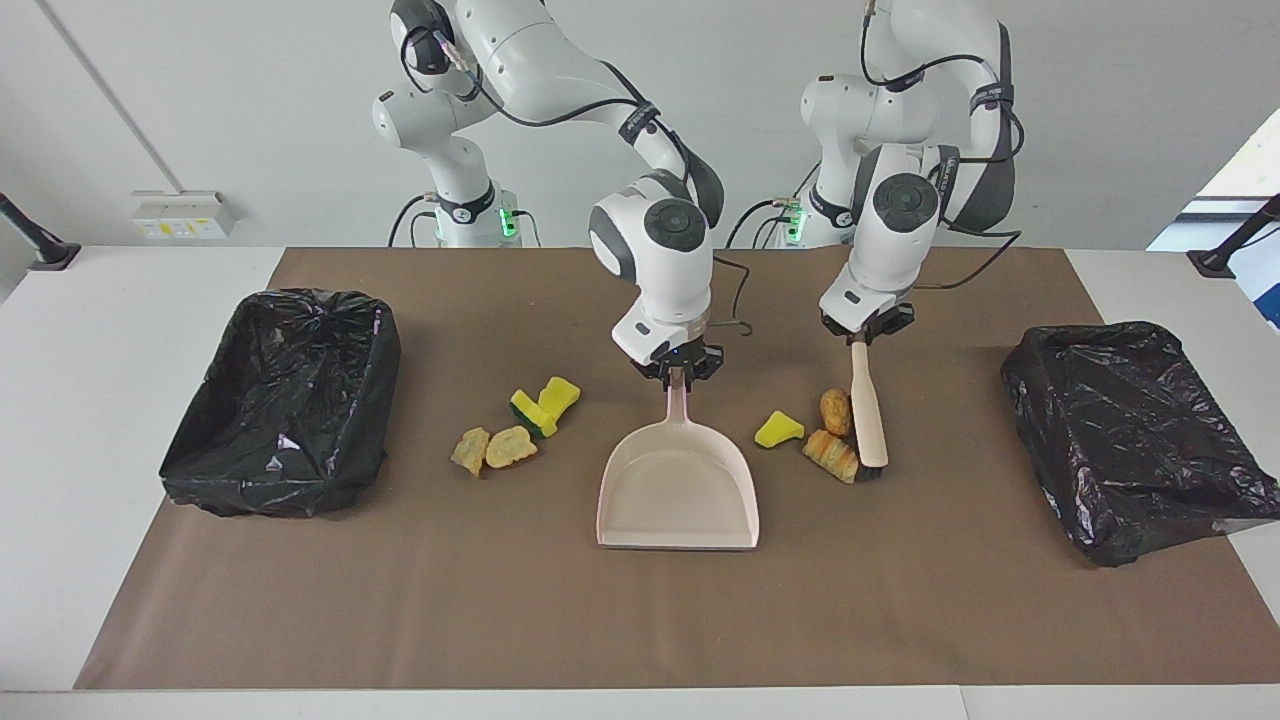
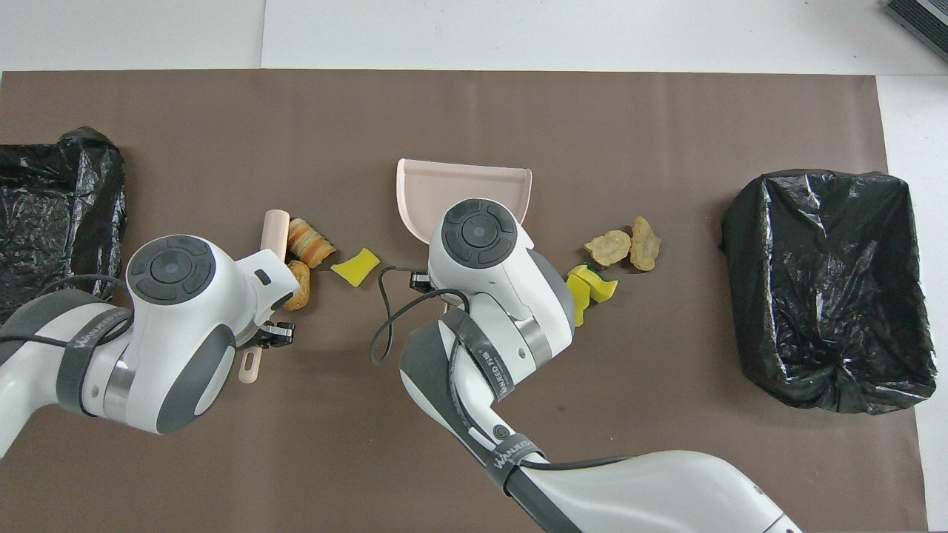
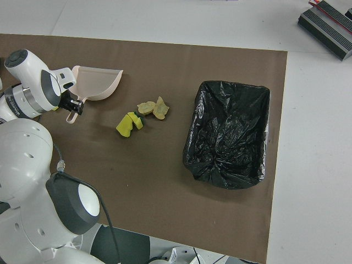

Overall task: Sweep and dump trash in bin
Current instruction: 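Sweep the bread and sponge into the dustpan held by the right gripper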

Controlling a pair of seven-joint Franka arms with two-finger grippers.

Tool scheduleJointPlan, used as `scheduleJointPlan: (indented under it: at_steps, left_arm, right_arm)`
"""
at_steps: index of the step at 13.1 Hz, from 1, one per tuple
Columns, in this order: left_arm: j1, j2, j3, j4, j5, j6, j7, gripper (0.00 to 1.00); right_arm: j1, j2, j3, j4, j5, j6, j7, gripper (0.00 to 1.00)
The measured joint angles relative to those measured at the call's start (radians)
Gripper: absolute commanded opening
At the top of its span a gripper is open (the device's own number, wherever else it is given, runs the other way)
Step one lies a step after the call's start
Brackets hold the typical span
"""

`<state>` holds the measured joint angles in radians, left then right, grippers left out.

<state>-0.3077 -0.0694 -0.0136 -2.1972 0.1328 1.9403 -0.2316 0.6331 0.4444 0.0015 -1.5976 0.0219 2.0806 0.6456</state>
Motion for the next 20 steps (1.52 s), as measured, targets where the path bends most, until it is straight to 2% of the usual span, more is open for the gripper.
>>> scheduleJointPlan:
  at_steps: [3,6,8,11,15,17,20]
  left_arm:
    - [0.000,-0.059,0.006,0.001,0.000,-0.027,0.004,0.00]
    - [0.004,-0.045,0.016,-0.003,0.000,-0.018,0.018,0.00]
    - [0.040,-0.016,0.020,-0.006,0.000,0.017,0.060,0.00]
    - [0.096,0.029,0.027,-0.009,0.000,0.077,0.124,0.00]
    - [0.099,0.074,0.016,-0.011,0.000,0.105,0.133,0.00]
    - [0.074,0.077,0.011,-0.018,0.000,0.107,0.132,0.00]
    - [0.049,0.077,0.005,-0.026,-0.001,0.107,0.130,0.00]
  right_arm:
    - [-0.026,-0.102,-0.006,-0.002,-0.015,-0.149,-0.161,0.00]
    - [-0.075,-0.206,-0.008,-0.006,-0.019,-0.323,-0.379,0.00]
    - [-0.081,-0.250,-0.007,-0.025,-0.046,-0.377,-0.545,0.00]
    - [-0.082,-0.268,-0.007,-0.095,-0.062,-0.374,-0.854,0.00]
    - [-0.135,-0.269,-0.009,-0.153,-0.084,-0.332,-1.213,0.00]
    - [-0.140,-0.268,-0.008,-0.207,-0.087,-0.256,-1.304,0.00]
    - [-0.112,-0.258,-0.002,-0.268,-0.101,-0.181,-1.336,0.00]
